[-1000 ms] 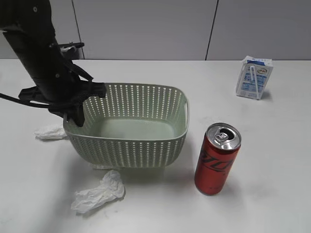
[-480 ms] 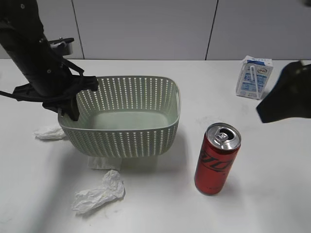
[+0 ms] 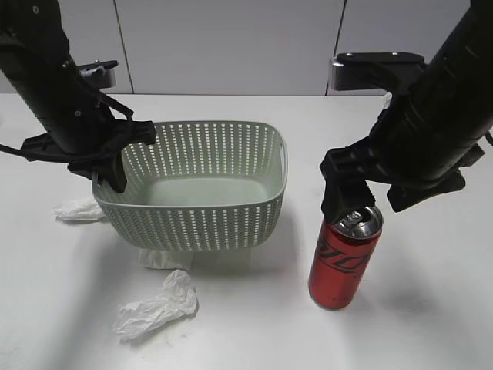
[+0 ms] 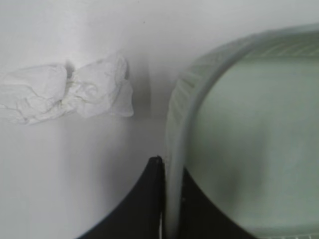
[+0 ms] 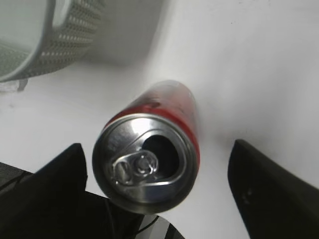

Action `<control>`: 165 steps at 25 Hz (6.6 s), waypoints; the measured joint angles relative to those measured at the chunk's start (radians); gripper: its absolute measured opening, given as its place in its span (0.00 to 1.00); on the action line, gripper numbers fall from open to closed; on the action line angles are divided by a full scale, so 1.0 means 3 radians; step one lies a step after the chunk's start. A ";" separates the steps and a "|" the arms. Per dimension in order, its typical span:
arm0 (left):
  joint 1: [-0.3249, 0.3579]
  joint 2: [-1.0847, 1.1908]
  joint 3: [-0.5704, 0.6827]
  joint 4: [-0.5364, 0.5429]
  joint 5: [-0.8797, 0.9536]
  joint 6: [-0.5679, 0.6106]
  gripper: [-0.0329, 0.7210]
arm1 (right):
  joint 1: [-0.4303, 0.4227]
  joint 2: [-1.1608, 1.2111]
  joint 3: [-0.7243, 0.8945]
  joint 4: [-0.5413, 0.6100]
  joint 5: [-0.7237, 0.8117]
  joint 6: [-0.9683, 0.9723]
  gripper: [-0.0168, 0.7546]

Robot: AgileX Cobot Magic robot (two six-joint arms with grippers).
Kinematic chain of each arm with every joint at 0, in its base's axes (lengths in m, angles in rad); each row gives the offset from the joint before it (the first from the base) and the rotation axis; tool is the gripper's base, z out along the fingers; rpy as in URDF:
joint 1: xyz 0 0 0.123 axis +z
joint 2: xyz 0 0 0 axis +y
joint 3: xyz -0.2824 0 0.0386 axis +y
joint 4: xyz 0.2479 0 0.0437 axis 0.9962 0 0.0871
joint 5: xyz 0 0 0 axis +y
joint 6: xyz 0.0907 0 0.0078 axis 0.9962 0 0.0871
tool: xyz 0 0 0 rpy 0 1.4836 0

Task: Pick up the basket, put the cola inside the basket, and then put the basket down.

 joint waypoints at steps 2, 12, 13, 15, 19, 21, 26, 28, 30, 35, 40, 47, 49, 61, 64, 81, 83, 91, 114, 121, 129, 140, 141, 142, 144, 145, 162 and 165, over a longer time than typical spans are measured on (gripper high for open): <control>0.0000 0.0000 0.0000 0.0000 0.0000 0.0000 0.04 | 0.0000 0.0032 -0.0004 -0.0003 -0.0030 0.0061 0.89; 0.0000 0.0000 0.0000 0.0000 -0.0006 0.0000 0.04 | 0.0003 0.0224 -0.0007 0.0003 -0.0118 0.0174 0.88; 0.0000 0.0000 0.0000 0.0000 -0.0006 0.0000 0.04 | 0.0003 0.0270 -0.0007 0.0003 -0.0118 0.0179 0.88; 0.0000 0.0000 0.0000 0.0000 -0.0010 0.0000 0.04 | 0.0003 0.0340 -0.0007 0.0004 -0.0118 0.0184 0.87; 0.0000 0.0000 0.0000 0.0000 -0.0023 0.0000 0.04 | 0.0003 0.0412 -0.0007 0.0045 -0.0118 0.0184 0.83; 0.0000 0.0000 0.0000 0.0000 -0.0027 0.0000 0.04 | 0.0003 0.0451 -0.0007 0.0078 -0.0106 0.0184 0.78; 0.0000 0.0000 0.0000 0.0000 -0.0045 0.0000 0.04 | 0.0003 0.0489 -0.0014 0.0150 0.0018 0.0189 0.67; 0.0000 0.0000 0.0000 0.0003 -0.0048 0.0000 0.04 | 0.0003 0.0489 -0.0018 0.0153 0.0061 0.0189 0.67; 0.0000 0.0000 0.0000 0.0007 -0.0048 0.0000 0.04 | 0.0003 0.0489 -0.0018 0.0157 0.0130 0.0138 0.67; 0.0000 0.0000 0.0000 0.0016 -0.0048 0.0043 0.04 | 0.0003 0.0369 -0.0154 0.0143 0.0483 -0.0205 0.67; -0.0101 0.0000 0.0000 0.0051 -0.0154 0.0065 0.04 | 0.0003 0.0102 -0.0841 0.0119 0.0819 -0.0547 0.67; -0.0336 0.0074 -0.0110 0.0106 -0.0218 0.0081 0.04 | 0.0003 0.0174 -0.1956 0.0003 0.0873 -0.0866 0.67; -0.0335 0.0143 -0.0268 0.0099 -0.0177 0.0081 0.04 | 0.0003 0.0352 -0.2145 -0.0028 0.0873 -0.0935 0.67; -0.0343 0.0541 -0.0764 0.0112 0.0000 0.0084 0.04 | 0.0003 0.1451 -0.2464 -0.0047 0.0751 -0.1406 0.67; -0.0387 0.0590 -0.0766 0.0154 0.0000 0.0084 0.04 | 0.0007 0.1552 -0.2466 0.0048 0.0618 -0.1530 0.67; -0.0424 0.0608 -0.0768 0.0123 0.0022 0.0087 0.04 | 0.0030 0.1732 -0.2476 0.0341 0.0647 -0.1931 0.83; -0.0424 0.0608 -0.0768 0.0123 0.0031 0.0087 0.04 | 0.0030 0.1701 -0.2487 0.0348 0.0650 -0.1932 0.85; -0.0424 0.0610 -0.0768 0.0033 0.0053 0.0090 0.04 | -0.0103 0.1393 -0.2626 0.0377 0.0781 -0.1815 0.84; -0.0294 0.1252 -0.1522 0.0178 0.0058 -0.0417 0.04 | -0.1509 -0.0620 -0.1031 0.0185 0.0782 -0.1359 0.78; -0.0294 0.1287 -0.1547 0.0160 0.0021 -0.0488 0.10 | -0.1509 -0.1734 0.0191 0.0166 0.0537 -0.1310 0.78; -0.0292 0.1241 -0.1554 0.0016 0.0105 -0.0282 0.86 | -0.1509 -0.2813 0.1397 0.0166 0.0105 -0.1303 0.78; 0.0232 0.0575 -0.1554 -0.0030 0.0551 0.0184 0.90 | -0.1509 -0.3926 0.2120 0.0155 -0.0217 -0.1300 0.78; 0.0306 0.0529 -0.1554 -0.0026 0.0613 0.0240 0.90 | -0.1509 -0.4019 0.2123 0.0155 -0.0201 -0.1300 0.77; 0.0381 0.0472 -0.1554 -0.0020 0.0684 0.0298 0.90 | -0.1509 -0.4112 0.2131 0.0155 -0.0172 -0.1300 0.77; 0.0519 0.0373 -0.1554 0.0007 0.0837 0.0417 0.90 | -0.1509 -0.4279 0.2165 0.0155 -0.0100 -0.1300 0.76; 0.0608 0.0330 -0.1554 0.0058 0.0883 0.0457 0.90 | -0.1509 -0.4369 0.2181 0.0155 -0.0061 -0.1308 0.75; 0.1137 -0.0845 -0.0913 0.0512 0.0955 0.0741 0.83 | -0.1509 -0.4941 0.2222 0.0155 -0.0004 -0.1330 0.71; 0.1150 -0.1307 -0.0338 0.0697 0.0930 0.0753 0.83 | -0.1509 -0.4941 0.2222 0.0155 -0.0004 -0.1330 0.71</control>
